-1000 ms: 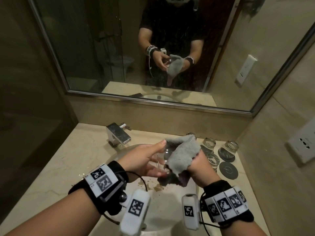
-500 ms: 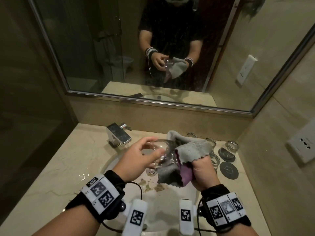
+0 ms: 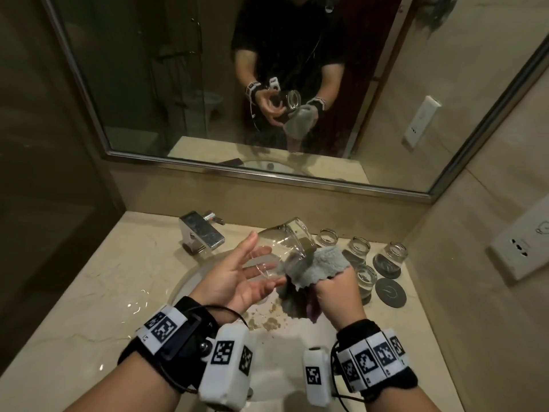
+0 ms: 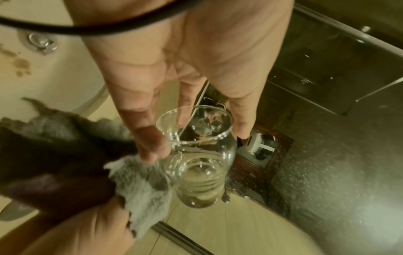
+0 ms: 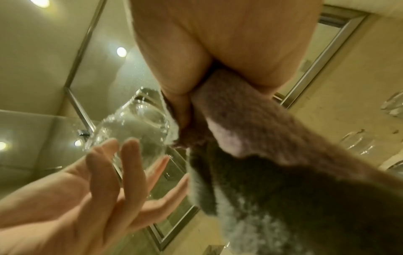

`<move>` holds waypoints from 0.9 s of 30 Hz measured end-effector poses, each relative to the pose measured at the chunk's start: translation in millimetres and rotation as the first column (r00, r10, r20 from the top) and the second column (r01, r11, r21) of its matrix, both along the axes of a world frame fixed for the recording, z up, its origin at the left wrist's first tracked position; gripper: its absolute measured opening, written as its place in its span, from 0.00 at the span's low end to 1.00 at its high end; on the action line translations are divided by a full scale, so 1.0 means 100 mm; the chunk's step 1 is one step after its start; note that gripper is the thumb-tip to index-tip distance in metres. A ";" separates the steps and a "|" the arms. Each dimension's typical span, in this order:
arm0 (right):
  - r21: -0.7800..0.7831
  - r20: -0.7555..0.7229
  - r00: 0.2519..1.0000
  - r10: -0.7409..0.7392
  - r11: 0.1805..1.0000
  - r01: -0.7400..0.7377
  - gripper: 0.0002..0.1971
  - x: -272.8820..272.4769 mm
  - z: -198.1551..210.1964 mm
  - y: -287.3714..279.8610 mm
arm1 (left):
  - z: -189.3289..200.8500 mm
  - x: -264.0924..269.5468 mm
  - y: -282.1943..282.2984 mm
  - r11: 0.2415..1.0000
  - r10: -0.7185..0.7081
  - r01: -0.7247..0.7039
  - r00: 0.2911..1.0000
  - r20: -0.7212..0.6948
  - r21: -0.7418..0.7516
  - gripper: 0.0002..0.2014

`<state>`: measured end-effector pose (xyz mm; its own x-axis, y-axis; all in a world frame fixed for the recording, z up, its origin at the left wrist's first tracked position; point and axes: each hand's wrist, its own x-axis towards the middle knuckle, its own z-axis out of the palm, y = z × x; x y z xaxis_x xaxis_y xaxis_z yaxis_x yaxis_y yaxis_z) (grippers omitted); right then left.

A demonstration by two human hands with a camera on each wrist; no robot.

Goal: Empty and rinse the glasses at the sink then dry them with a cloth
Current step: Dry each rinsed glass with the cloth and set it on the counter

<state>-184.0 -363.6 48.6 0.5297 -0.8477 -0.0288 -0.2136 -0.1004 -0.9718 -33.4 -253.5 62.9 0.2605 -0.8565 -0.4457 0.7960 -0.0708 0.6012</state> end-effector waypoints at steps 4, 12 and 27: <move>-0.052 -0.265 0.955 0.131 0.987 -0.150 0.08 0.02 -0.15 0.03 | -0.08 -0.10 -0.04 0.992 -0.119 0.116 0.989 -0.083 -0.041 0.34; 0.048 -0.198 0.951 0.238 0.971 -0.233 0.08 -0.28 -0.10 0.17 | -0.23 -0.35 -0.25 0.954 -0.297 0.288 0.946 -0.131 -0.083 0.31; 0.041 0.060 0.946 -0.319 0.948 0.317 0.09 -1.35 -0.24 -0.05 | -0.34 -1.11 -0.84 0.866 -0.498 0.499 0.866 0.041 -0.030 0.31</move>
<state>-319.3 -368.5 24.2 0.2346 -0.9716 -0.0322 -0.1658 -0.0074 -0.9861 -144.8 -337.8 29.0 -0.1927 -0.8919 -0.4092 0.6418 -0.4300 0.6349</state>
